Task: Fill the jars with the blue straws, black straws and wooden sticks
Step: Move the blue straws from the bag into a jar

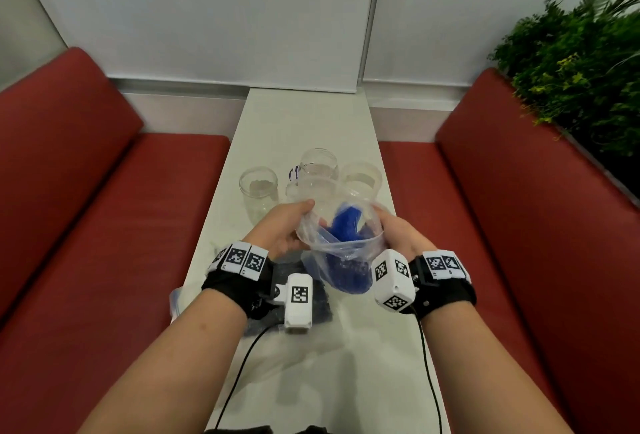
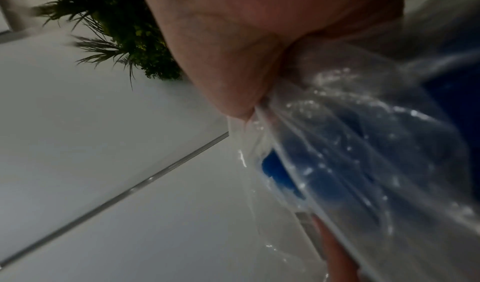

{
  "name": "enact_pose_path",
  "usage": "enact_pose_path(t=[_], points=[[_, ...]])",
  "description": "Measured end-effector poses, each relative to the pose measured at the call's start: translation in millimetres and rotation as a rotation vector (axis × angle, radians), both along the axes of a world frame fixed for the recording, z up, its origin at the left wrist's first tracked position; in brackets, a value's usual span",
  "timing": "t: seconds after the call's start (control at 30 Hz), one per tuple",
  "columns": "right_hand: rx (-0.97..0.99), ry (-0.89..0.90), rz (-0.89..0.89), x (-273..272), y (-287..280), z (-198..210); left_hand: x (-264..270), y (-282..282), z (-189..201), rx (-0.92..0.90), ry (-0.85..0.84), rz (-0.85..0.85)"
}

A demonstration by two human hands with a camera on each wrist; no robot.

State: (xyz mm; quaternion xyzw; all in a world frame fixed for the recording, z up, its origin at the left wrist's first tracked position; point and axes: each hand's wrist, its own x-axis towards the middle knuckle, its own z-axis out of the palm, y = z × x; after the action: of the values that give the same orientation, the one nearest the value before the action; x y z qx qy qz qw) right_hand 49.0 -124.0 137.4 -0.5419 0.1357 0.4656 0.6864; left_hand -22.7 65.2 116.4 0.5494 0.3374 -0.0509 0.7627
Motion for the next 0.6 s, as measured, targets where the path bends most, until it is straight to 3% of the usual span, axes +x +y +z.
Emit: enact_pose_path(t=[0.1, 0.2, 0.33, 0.47, 0.6], points=[[-0.007, 0.017, 0.044, -1.0, -0.8, -10.7, 0.2, -5.9, -11.8, 0.072, 0.05, -0.037], [-0.144, -0.278, 0.164, 0.6, 3.8, -21.1, 2.4, -11.6, -14.8, 0.238, 0.08, -0.159], [-0.164, -0.717, 0.143, -3.2, 3.8, -23.7, 4.9, -11.1, -16.7, 0.362, 0.058, -0.028], [-0.264, -0.762, 0.381, -5.7, 1.8, -10.9, 8.0, -11.5, -13.7, 0.408, 0.029, 0.052], [-0.283, -0.913, 0.416, -2.4, -1.1, -1.7, 16.4, -12.5, -4.2, 0.423, 0.019, 0.037]])
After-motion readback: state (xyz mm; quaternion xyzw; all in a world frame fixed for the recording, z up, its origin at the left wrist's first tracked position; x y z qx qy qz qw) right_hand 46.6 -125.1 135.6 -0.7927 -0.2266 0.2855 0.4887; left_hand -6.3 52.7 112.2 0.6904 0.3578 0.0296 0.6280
